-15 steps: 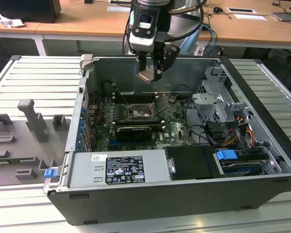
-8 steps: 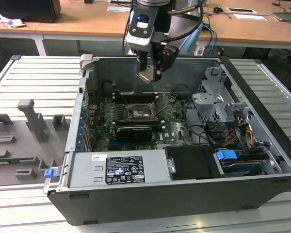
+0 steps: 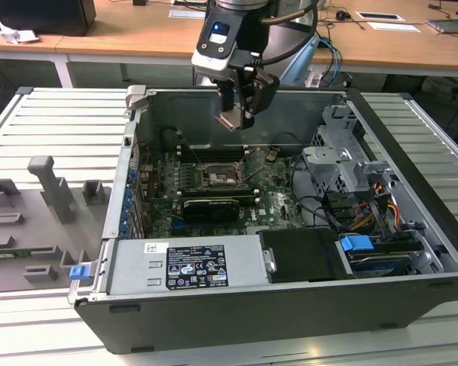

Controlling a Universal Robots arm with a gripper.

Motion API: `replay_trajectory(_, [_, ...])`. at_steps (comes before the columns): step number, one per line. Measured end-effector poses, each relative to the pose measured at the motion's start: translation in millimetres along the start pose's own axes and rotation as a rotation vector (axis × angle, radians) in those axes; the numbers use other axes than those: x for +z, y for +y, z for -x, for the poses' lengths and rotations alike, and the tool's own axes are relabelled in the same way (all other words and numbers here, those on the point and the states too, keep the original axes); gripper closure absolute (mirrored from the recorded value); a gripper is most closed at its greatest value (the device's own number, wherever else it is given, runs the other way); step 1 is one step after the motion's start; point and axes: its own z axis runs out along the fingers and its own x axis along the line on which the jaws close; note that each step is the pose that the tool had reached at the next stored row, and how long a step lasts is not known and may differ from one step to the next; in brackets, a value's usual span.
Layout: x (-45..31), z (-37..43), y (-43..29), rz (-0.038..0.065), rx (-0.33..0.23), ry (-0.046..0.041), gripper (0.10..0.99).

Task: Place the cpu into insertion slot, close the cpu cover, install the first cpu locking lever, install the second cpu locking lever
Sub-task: 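Place the cpu into insertion slot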

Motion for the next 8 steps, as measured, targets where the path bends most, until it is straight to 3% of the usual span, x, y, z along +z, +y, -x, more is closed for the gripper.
replay_trajectory(8, [1.4,0.0,-0.1,0.002,0.097,-0.0088,0.553])
